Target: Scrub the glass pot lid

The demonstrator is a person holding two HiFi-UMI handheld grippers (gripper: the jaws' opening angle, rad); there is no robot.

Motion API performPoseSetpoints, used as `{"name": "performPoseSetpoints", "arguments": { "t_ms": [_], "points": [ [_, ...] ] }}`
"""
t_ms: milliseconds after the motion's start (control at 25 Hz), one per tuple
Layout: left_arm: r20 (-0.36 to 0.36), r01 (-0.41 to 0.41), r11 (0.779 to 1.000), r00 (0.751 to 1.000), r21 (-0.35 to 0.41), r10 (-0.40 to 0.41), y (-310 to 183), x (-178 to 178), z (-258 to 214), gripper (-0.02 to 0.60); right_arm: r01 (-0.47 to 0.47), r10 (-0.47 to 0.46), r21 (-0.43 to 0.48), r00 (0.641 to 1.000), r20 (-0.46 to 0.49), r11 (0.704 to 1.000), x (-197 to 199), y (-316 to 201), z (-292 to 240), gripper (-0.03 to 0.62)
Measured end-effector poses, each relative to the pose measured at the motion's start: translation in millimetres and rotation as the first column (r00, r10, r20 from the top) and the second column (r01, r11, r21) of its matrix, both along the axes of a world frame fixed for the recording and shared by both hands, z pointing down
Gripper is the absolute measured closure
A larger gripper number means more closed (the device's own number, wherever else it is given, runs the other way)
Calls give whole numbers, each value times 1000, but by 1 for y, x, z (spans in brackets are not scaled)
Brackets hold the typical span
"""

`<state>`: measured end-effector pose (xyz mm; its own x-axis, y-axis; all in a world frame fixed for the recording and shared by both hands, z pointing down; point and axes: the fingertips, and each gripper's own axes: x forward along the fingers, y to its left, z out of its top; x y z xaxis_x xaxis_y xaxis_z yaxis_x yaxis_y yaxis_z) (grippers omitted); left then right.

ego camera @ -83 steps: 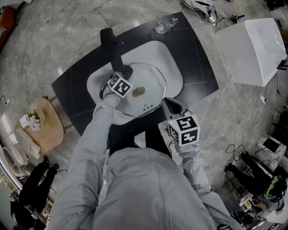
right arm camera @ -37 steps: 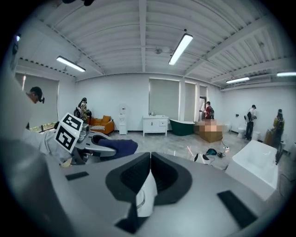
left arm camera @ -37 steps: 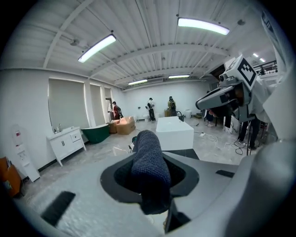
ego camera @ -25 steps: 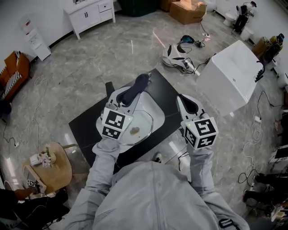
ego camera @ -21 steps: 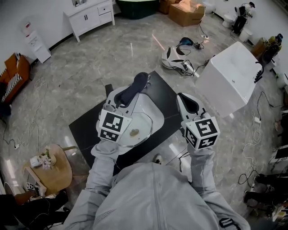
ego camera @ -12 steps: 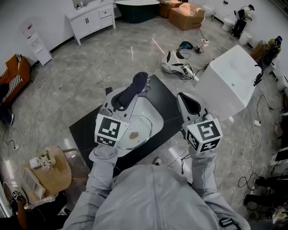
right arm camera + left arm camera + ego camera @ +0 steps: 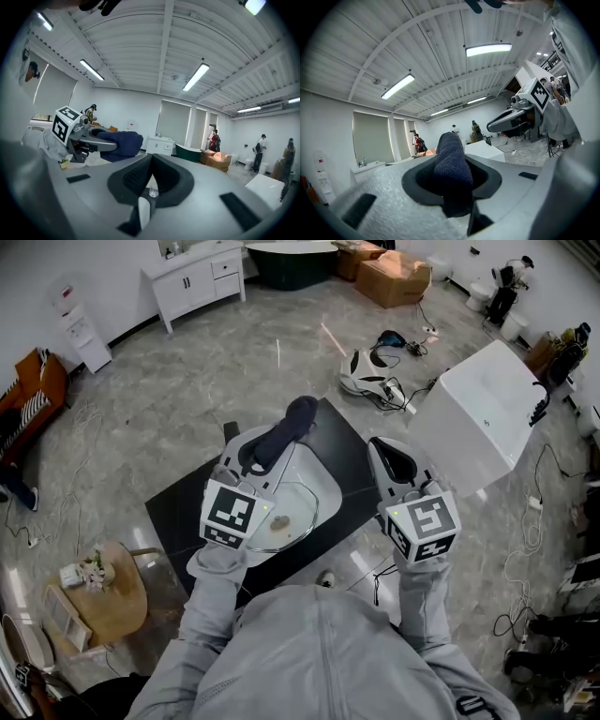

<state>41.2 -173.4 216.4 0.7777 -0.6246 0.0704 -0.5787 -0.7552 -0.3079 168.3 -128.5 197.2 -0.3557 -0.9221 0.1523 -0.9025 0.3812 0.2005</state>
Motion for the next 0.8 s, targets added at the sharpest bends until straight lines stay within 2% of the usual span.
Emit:
{"name": "performPoseSetpoints", "arguments": {
  "t_ms": [800],
  "points": [
    [1,-11,1000,1000,-13,11,6,-5,5,468,-16,17,-11,1000,25,1000,1,4,8,566]
  ]
}}
